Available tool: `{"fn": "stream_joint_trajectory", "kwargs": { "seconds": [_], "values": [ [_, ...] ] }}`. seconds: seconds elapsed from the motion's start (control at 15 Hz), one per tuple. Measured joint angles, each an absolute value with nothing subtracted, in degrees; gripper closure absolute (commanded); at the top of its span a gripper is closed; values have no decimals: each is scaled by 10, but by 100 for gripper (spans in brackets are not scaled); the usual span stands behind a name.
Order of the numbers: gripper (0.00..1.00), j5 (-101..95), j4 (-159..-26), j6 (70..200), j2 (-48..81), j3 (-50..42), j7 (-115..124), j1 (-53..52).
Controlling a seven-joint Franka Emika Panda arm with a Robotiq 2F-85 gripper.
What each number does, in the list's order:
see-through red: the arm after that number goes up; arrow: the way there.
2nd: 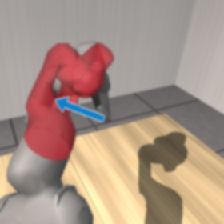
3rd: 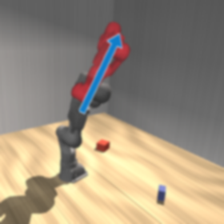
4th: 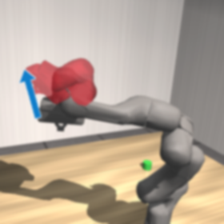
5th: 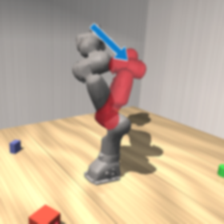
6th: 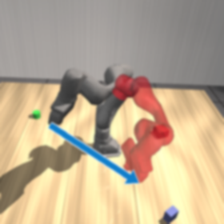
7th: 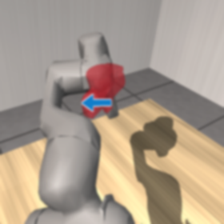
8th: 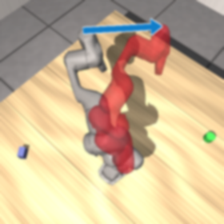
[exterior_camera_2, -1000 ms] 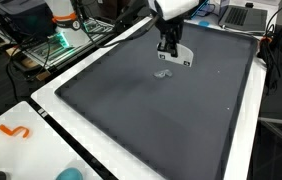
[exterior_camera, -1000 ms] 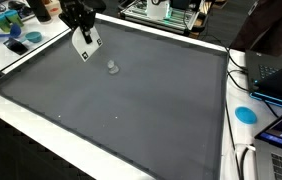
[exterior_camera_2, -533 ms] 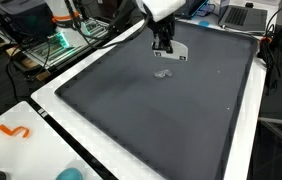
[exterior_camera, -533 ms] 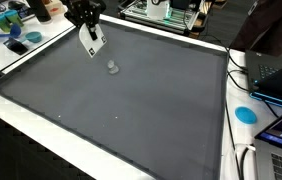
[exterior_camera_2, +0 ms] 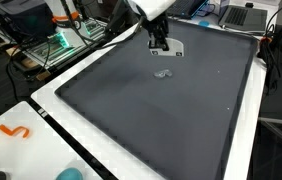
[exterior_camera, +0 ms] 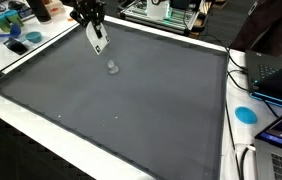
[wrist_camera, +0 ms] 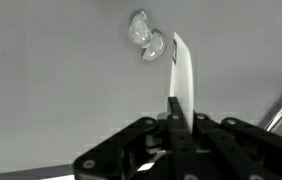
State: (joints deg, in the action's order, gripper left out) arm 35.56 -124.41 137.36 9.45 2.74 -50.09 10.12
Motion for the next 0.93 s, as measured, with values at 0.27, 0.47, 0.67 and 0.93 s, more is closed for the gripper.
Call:
{"fn": "stream_joint_trajectory", "kwargs": {
  "seconds": [0.27, 0.47, 0.67, 0.93],
  "values": [
    [99, 358, -1260, 1382, 84, 27, -524, 96],
    [99, 358, -1269, 1386, 76, 27, -536, 90],
    [99, 358, -1275, 1397, 68, 27, -545, 81],
    [99, 347, -1276, 1403, 61, 27, -549, 66]
  ]
}}
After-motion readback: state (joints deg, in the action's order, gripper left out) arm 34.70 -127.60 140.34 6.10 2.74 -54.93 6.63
